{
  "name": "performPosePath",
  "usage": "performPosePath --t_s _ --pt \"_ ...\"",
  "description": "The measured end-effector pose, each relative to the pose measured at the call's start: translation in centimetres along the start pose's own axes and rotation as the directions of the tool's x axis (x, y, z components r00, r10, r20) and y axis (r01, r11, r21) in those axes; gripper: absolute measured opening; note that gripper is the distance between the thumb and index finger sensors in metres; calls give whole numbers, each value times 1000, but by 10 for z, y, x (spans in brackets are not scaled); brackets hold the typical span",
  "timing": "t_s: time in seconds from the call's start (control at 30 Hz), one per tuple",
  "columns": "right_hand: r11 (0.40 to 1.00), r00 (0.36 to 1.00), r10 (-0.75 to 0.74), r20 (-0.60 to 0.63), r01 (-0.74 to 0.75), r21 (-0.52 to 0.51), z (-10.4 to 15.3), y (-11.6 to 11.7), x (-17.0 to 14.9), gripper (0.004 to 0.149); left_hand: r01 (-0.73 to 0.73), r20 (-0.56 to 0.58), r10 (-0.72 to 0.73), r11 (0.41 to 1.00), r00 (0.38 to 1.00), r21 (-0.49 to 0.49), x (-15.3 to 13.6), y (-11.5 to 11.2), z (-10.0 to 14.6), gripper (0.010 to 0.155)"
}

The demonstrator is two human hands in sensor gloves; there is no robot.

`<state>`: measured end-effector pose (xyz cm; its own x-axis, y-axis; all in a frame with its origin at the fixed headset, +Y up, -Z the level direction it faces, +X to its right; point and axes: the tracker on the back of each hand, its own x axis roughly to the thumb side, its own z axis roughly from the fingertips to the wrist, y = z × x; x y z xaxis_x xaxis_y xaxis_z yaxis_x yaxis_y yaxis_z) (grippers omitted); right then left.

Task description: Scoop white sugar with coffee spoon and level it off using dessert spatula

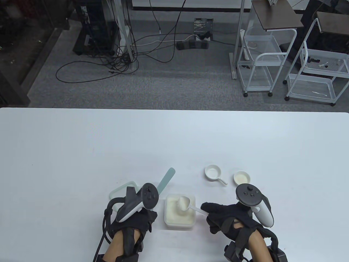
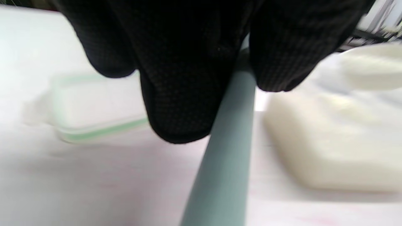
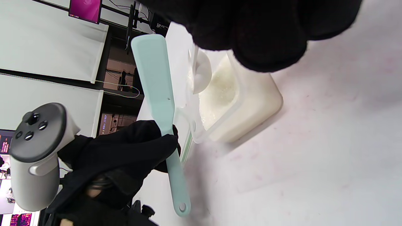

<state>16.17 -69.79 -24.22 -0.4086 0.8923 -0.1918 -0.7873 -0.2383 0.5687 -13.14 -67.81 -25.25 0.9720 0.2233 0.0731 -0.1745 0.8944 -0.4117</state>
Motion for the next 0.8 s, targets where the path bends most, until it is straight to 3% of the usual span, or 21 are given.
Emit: performPosePath --t_s 0.13,0.3,0.8 --pt "1000 1000 -16 -1 16 -3 1 -3 -2 50 -9 76 12 999 997 -36 17 1 10 57" --pt "1000 1000 -12 -12 12 8 0 -2 -4 50 -1 160 37 975 986 -221 32 -12 12 57" --pt "1000 1000 -14 -11 14 18 -1 -2 -4 50 39 178 8 964 984 -263 43 -23 12 57"
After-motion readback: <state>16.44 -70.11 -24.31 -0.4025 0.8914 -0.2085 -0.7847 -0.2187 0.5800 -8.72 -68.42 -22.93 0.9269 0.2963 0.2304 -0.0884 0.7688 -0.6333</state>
